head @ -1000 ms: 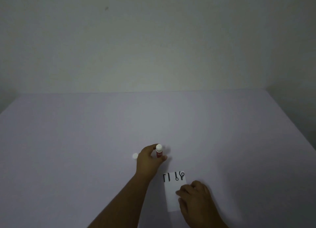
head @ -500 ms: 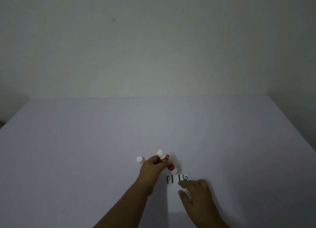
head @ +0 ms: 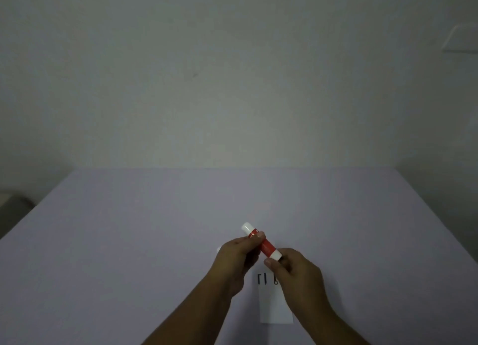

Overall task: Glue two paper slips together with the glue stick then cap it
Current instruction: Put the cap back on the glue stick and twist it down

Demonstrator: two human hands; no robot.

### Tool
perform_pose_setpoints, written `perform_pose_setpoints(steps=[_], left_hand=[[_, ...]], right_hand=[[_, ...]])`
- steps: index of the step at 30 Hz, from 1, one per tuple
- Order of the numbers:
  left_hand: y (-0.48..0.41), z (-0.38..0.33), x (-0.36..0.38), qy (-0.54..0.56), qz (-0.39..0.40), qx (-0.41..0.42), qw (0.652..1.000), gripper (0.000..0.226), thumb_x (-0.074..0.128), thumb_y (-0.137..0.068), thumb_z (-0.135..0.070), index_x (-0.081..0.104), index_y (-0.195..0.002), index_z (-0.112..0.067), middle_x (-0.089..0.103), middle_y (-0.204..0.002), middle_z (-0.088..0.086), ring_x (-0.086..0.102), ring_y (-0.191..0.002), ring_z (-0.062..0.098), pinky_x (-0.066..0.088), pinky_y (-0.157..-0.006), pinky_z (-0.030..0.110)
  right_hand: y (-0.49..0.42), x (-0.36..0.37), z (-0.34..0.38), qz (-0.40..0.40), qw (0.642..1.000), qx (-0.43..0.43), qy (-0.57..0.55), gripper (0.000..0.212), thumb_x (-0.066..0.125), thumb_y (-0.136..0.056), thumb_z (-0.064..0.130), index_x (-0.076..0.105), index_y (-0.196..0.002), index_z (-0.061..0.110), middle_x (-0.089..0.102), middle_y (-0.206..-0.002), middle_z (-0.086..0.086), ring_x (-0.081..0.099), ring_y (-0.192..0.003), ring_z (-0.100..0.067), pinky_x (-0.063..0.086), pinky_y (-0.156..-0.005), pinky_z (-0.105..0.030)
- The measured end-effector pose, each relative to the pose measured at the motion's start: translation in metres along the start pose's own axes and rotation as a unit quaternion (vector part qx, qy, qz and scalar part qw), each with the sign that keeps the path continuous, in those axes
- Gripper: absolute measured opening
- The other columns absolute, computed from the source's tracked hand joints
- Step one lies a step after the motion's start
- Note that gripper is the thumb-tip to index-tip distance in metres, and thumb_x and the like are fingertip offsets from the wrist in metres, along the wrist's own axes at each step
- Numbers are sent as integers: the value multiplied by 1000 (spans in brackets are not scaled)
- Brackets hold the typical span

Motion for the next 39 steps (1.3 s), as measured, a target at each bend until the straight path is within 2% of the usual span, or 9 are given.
perform_pose_setpoints(steps=[4, 8, 14, 17, 20, 26, 32, 37, 39], left_hand=[[11, -12, 1, 13, 10, 7, 1000, 36, 74, -78, -22, 68, -105, 0, 71, -104, 12, 64, -104, 25, 51, -84, 28], [17, -20, -1, 3, 7, 18, 1000, 31, 75, -77, -22, 68, -101, -4, 70, -103, 11, 64, -102, 23, 51, -73, 23], [22, -23, 3, 2, 4, 22, 1000, 27, 76, -75, -22, 69, -96, -6, 71, -101, 11, 65, -101, 25, 52, -78, 26], [23, -25, 6, 0, 13, 29, 1000, 29, 76, -76, -22, 69, -98, -4, 71, -101, 13, 64, -102, 25, 52, -77, 25], [24, -26, 5, -5, 7, 30, 1000, 29, 75, -76, -22, 68, -99, -4, 71, -101, 11, 64, -101, 23, 52, -75, 22], [25, -25, 5, -16, 2, 27, 999, 37, 76, -75, -25, 67, -102, -2, 69, -103, 13, 64, -101, 23, 51, -71, 21], [25, -29, 3, -15, -2, 32, 999, 32, 75, -76, -24, 64, -100, -6, 68, -104, 11, 63, -101, 23, 50, -72, 21], [25, -31, 5, -21, -3, 35, 999, 41, 75, -76, -24, 63, -108, -2, 67, -106, 13, 63, -102, 24, 49, -83, 27], [25, -31, 6, -23, 1, 36, 999, 43, 75, -77, -25, 63, -110, -1, 67, -107, 14, 63, -104, 24, 49, -83, 27]], right_hand=[[0, 5, 2, 21, 993, 63, -94, 15, 68, -80, 36, 59, -88, 26, 69, -80, 5, 64, -69, -12, 49, -61, -22], [9, 19, -10, 77, 915, 217, -330, 30, 59, -86, 36, 61, -90, 6, 73, -72, -14, 65, -67, -26, 55, -63, -34], [9, -13, 25, -49, 994, -97, 4, 23, 70, -79, 28, 47, -79, 30, 57, -83, 10, 56, -75, -10, 44, -58, -16], [8, 2, 13, 42, 985, 21, -168, 23, 66, -80, 37, 50, -90, 25, 65, -86, -5, 59, -72, -15, 47, -60, -22], [14, 20, -3, 104, 911, 177, -359, 32, 55, -88, 37, 57, -96, 7, 71, -72, -14, 63, -64, -24, 54, -58, -31], [9, -10, 24, -24, 996, -85, 11, 24, 69, -80, 29, 45, -81, 30, 59, -81, 8, 58, -71, -9, 42, -57, -13], [7, 13, 0, 95, 929, 139, -330, 26, 52, -91, 34, 57, -95, 9, 71, -69, -11, 62, -64, -23, 52, -62, -32], [9, -15, 25, -31, 994, -93, -48, 18, 66, -82, 29, 48, -81, 29, 61, -83, 7, 60, -73, -11, 47, -59, -19], [8, -13, 25, -23, 995, -90, -30, 25, 70, -79, 29, 46, -83, 30, 59, -85, 8, 58, -78, -9, 46, -61, -20]])
Point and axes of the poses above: each hand's wrist, its own y-axis away from the middle knuckle, its own x-axis out of the palm, z = x × y, the point moved 9 cm from there along -y, towards the middle knuckle
